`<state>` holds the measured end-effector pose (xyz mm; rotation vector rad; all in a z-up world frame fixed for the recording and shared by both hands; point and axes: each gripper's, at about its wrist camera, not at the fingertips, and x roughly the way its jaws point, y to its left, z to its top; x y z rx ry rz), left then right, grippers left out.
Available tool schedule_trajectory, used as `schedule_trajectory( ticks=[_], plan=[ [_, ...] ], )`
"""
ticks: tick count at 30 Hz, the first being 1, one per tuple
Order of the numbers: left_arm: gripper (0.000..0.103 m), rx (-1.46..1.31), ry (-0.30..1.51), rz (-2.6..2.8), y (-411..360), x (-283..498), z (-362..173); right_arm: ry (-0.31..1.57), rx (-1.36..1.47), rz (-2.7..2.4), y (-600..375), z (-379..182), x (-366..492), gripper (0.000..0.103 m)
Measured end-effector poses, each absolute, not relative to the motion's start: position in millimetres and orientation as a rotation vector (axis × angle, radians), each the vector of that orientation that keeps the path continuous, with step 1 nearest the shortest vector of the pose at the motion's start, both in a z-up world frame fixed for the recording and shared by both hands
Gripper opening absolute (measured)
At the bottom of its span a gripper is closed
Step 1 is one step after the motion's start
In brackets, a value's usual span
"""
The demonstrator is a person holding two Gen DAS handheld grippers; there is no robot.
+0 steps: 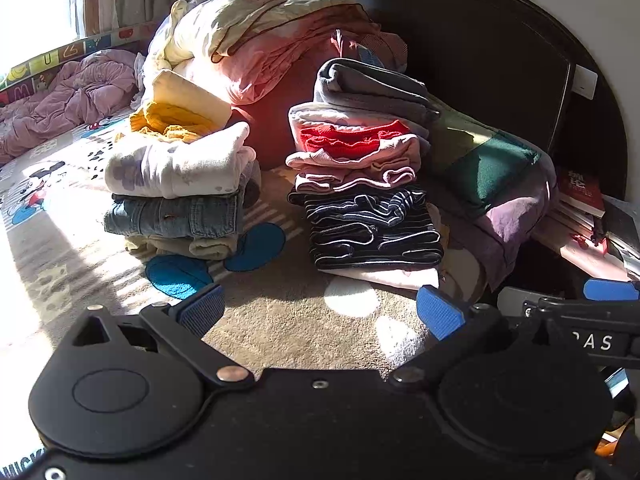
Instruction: Fold clothes
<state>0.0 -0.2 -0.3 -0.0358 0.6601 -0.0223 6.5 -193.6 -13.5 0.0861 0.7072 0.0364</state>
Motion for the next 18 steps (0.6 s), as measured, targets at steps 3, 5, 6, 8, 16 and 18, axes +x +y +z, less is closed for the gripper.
schedule_trajectory(
  ticks=[3,5,6,8,16,18],
  plan=[
    [0.103,-0.032,0.654,-0.027,-1.1,0.8,-3.2,0.702,0.085,0.038,-193.8,-13.4,6.0,0.102],
    [0.103,-0.027,0.652,-0.024,-1.7,1.0,-2.6,0.708,0.087,0.036,-194.0,-13.5,6.6,0.102],
    [0.103,-0.022,0.652,-0.018,-2.0,0.4,0.5,0.709,0.087,0.036,-194.1,-13.4,6.5,0.102],
    [0.103,-0.025,0.653,-0.018,-0.1,-0.9,2.5,0.709,0.087,0.036,-193.9,-13.5,6.6,0.102],
    [0.103,-0.024,0.644,-0.014,0.8,-2.0,1.7,0.705,0.089,0.035,-194.4,-12.1,4.6,0.102],
    [0.103,-0.023,0.641,-0.013,0.5,-2.6,1.9,0.704,0.089,0.034,-194.6,-11.2,5.4,0.102]
  ],
)
